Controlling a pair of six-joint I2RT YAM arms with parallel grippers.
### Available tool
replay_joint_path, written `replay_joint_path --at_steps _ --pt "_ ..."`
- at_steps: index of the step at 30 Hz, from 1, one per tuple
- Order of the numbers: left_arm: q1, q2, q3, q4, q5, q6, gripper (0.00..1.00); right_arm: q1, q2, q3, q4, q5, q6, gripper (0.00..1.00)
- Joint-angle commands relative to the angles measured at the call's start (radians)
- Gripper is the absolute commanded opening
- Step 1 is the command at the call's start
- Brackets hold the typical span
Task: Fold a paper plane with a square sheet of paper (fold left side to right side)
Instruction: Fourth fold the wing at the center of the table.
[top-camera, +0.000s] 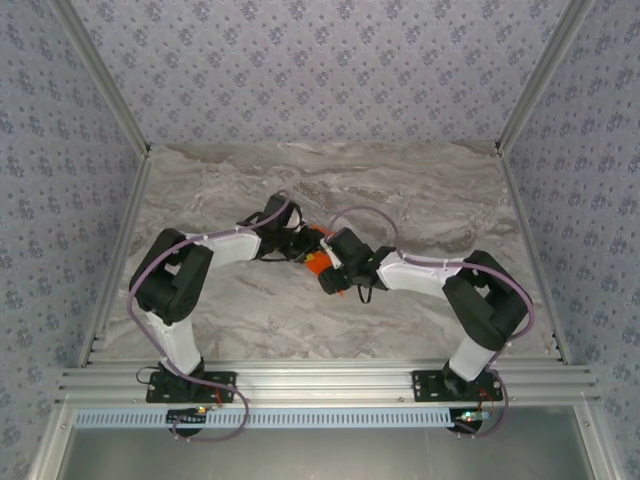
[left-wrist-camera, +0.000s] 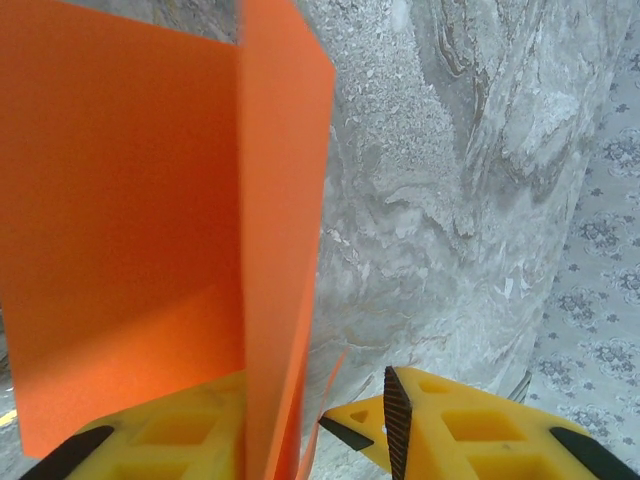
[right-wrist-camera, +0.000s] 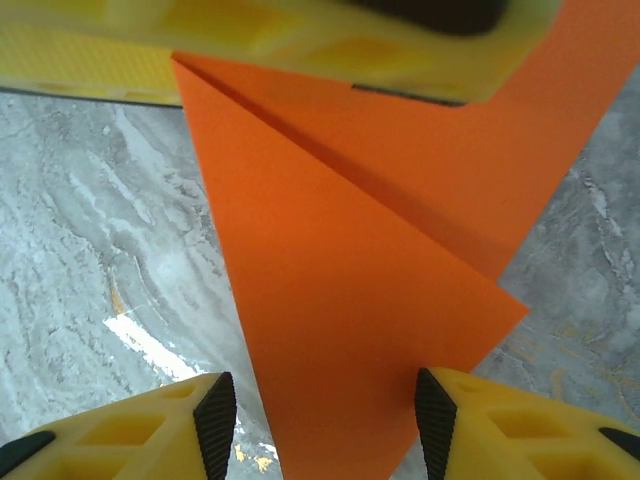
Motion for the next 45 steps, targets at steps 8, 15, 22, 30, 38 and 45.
replay_joint_path --at_steps 8,15,22,30,38,45 --pt "-0.001 -0.001 0.034 0.008 0.035 -0.022 0.34 0.019 0.044 0.018 -0.006 0.038 0.008 0.42" --pt "0.002 0.002 0.038 0.018 0.032 -0.033 0.24 0.034 0.044 0.009 -0.011 0.021 0.000 0.42" --pt "0.002 -0.002 0.036 0.018 0.030 -0.034 0.23 0.034 0.042 0.004 -0.014 0.033 0.001 0.36" --pt "0.025 -0.042 0.007 0.002 0.020 -0.010 0.37 0.026 0.033 -0.020 -0.007 0.005 0.013 0.18" --pt "0.071 -0.150 -0.050 -0.022 0.014 0.037 0.56 -0.013 0.002 -0.087 0.061 -0.098 0.059 0.10" --pt "0.091 -0.207 -0.107 -0.048 -0.005 0.060 0.56 -0.107 -0.060 -0.180 0.217 -0.275 0.138 0.09"
